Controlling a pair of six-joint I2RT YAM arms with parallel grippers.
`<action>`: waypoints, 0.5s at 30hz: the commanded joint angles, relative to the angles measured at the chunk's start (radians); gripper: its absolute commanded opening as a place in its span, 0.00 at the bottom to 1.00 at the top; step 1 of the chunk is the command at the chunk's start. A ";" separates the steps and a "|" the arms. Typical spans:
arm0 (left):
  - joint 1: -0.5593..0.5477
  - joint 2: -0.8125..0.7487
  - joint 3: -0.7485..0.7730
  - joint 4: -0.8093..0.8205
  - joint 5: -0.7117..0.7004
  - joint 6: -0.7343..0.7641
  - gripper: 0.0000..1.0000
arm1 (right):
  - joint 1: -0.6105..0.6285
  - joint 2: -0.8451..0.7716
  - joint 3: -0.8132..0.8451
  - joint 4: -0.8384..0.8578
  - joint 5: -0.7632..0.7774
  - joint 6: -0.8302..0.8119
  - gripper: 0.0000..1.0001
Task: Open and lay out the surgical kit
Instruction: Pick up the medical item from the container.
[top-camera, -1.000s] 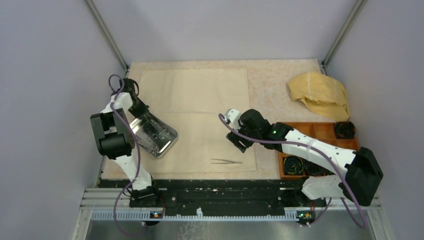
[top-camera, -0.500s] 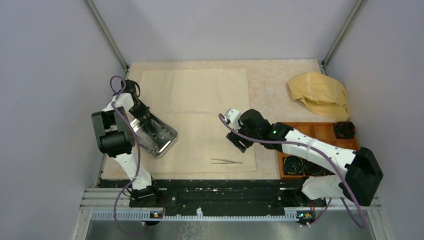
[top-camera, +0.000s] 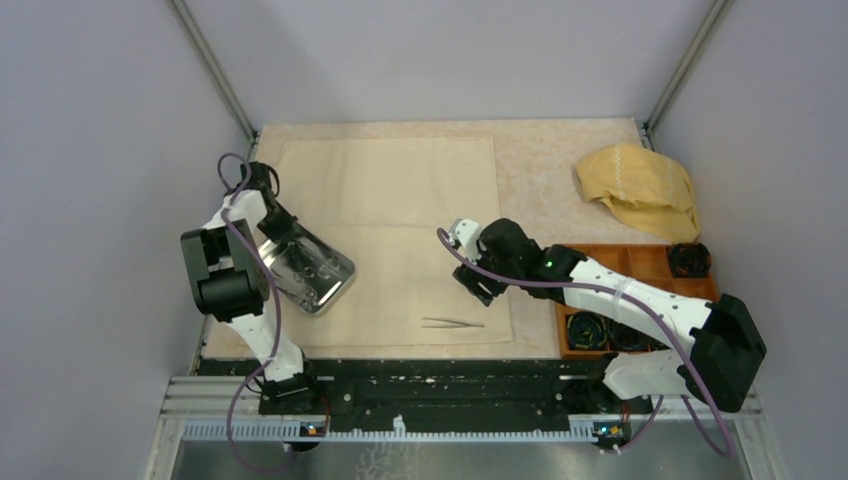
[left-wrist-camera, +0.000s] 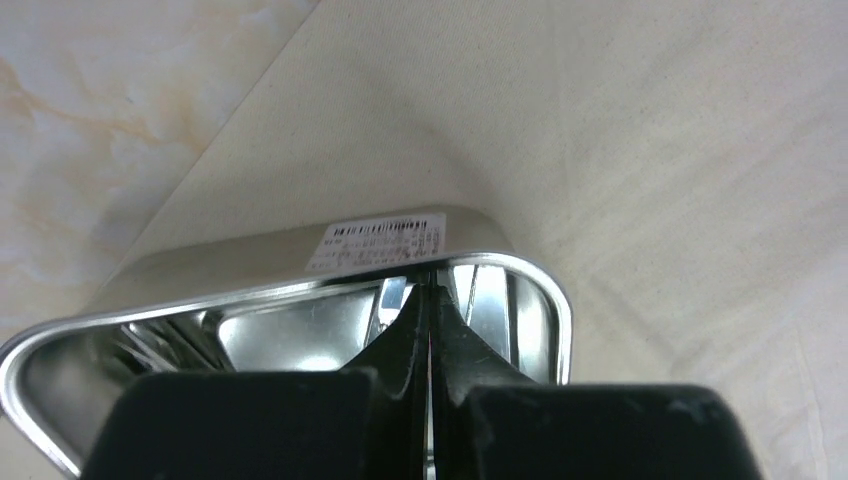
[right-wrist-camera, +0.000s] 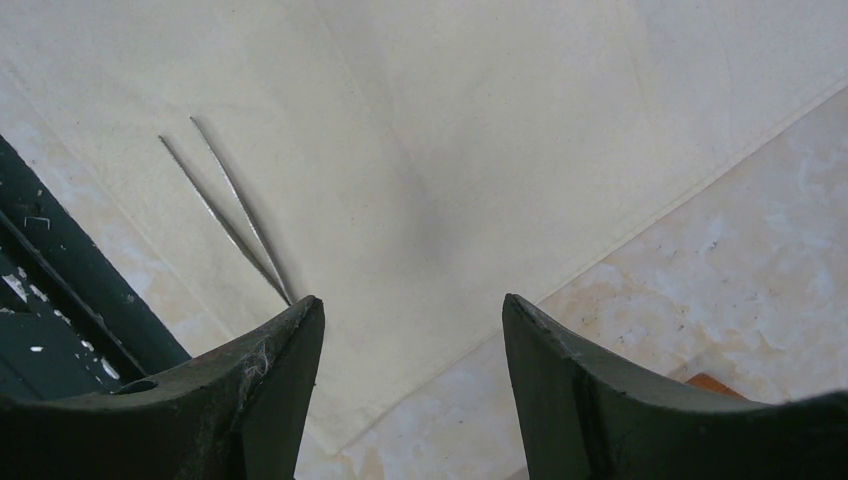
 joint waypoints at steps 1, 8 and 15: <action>-0.001 -0.134 -0.024 -0.019 -0.012 0.019 0.00 | 0.004 -0.039 0.028 0.014 -0.013 0.000 0.66; -0.001 -0.349 -0.115 -0.030 0.209 0.014 0.00 | 0.003 -0.035 0.036 0.042 -0.071 0.043 0.69; -0.148 -0.637 -0.405 0.650 0.902 -0.141 0.00 | -0.031 -0.029 0.089 0.204 -0.305 0.290 0.70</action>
